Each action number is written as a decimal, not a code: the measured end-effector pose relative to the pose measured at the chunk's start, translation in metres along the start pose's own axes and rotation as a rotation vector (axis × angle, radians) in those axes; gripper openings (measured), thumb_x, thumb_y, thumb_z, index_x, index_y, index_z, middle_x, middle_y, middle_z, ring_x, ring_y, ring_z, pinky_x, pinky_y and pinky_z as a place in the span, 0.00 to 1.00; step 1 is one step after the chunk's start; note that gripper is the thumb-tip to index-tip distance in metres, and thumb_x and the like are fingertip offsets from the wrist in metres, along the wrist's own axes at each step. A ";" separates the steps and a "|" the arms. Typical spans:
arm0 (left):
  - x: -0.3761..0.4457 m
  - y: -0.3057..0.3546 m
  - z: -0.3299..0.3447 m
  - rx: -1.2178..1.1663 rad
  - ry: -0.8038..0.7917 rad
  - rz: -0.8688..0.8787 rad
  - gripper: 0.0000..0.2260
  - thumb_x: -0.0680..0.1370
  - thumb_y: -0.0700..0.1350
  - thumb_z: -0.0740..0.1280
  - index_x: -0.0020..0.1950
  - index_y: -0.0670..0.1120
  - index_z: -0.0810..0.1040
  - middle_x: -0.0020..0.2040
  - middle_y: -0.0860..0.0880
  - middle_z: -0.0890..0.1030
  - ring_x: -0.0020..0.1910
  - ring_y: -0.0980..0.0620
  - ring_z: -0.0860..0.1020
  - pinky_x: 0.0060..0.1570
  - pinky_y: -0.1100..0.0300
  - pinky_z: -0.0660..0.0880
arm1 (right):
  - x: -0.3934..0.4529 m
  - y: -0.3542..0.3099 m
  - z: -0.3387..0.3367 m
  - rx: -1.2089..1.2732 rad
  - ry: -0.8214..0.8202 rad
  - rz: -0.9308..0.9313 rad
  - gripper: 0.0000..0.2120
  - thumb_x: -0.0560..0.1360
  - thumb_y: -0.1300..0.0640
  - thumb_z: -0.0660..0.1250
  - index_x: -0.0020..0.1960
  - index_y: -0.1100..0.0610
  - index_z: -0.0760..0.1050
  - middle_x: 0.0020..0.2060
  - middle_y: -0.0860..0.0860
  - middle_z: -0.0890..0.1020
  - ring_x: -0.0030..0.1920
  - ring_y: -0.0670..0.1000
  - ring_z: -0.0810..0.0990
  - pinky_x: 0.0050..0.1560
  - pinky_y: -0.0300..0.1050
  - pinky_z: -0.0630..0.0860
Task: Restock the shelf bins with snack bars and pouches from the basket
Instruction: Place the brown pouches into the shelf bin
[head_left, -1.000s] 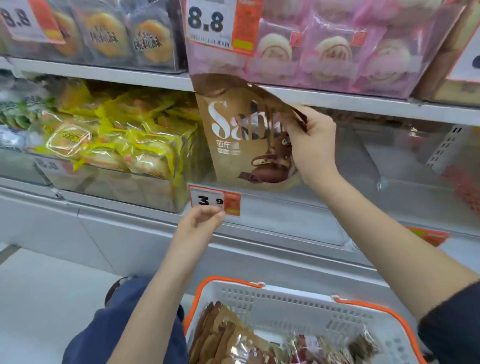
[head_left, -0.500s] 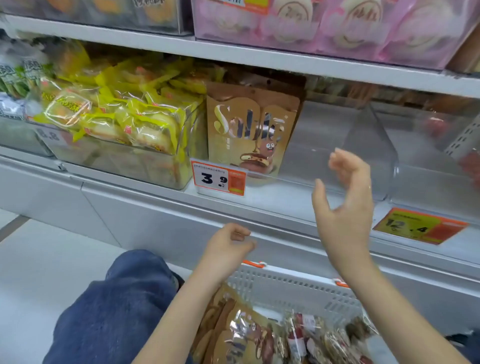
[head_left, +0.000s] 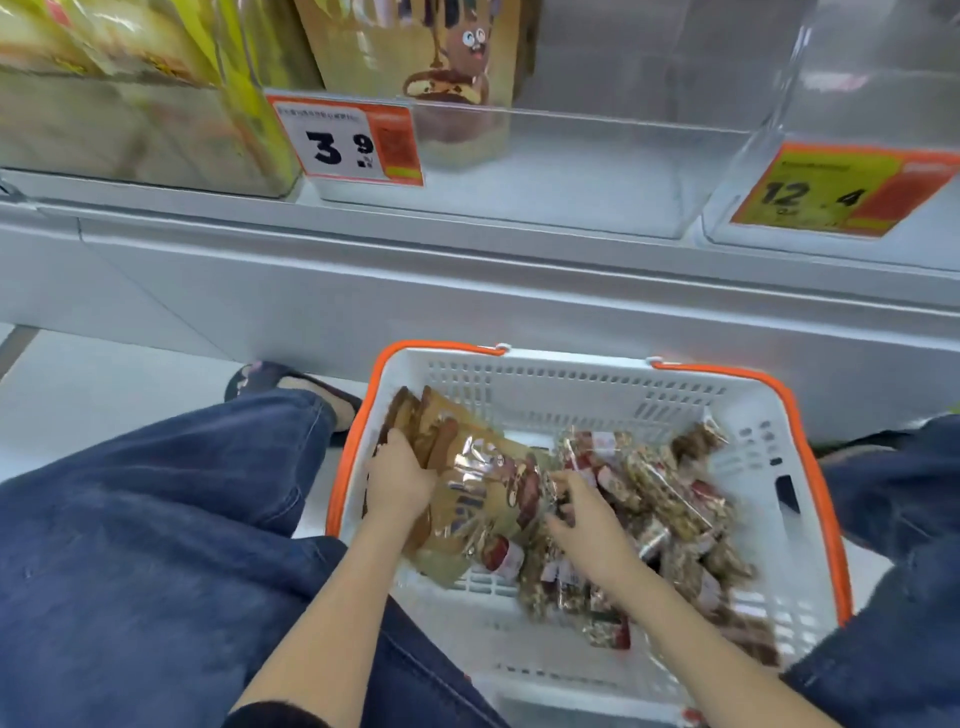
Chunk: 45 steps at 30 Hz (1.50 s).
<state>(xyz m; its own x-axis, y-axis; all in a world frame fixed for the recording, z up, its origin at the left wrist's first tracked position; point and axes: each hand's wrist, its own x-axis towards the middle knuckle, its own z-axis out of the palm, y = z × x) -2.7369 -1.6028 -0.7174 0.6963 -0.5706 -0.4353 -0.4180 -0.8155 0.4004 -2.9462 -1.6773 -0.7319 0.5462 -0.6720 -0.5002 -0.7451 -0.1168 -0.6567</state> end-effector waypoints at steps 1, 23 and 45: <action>0.001 -0.001 0.002 -0.043 0.011 0.000 0.17 0.74 0.44 0.69 0.60 0.40 0.71 0.55 0.41 0.79 0.53 0.41 0.77 0.50 0.52 0.76 | 0.001 -0.001 0.001 0.015 0.008 0.000 0.21 0.78 0.58 0.64 0.69 0.51 0.64 0.55 0.54 0.77 0.51 0.55 0.79 0.50 0.51 0.78; -0.001 0.032 0.002 0.241 -0.046 0.324 0.10 0.80 0.38 0.59 0.56 0.44 0.78 0.51 0.44 0.81 0.50 0.43 0.80 0.45 0.55 0.76 | 0.002 -0.010 -0.023 0.215 0.005 -0.060 0.20 0.77 0.60 0.66 0.66 0.50 0.66 0.61 0.44 0.74 0.58 0.43 0.74 0.59 0.39 0.73; -0.040 0.128 -0.241 -0.708 0.575 0.880 0.09 0.81 0.43 0.58 0.51 0.54 0.75 0.46 0.54 0.82 0.46 0.56 0.80 0.47 0.57 0.77 | -0.050 -0.217 -0.265 0.846 0.732 -0.732 0.09 0.80 0.60 0.62 0.42 0.55 0.77 0.33 0.49 0.82 0.35 0.50 0.79 0.40 0.45 0.76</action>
<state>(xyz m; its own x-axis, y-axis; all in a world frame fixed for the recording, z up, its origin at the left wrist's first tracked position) -2.6776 -1.6613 -0.4540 0.5693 -0.6225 0.5370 -0.5883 0.1478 0.7950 -2.9129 -1.8125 -0.4147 0.1879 -0.9153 0.3563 0.2395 -0.3091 -0.9204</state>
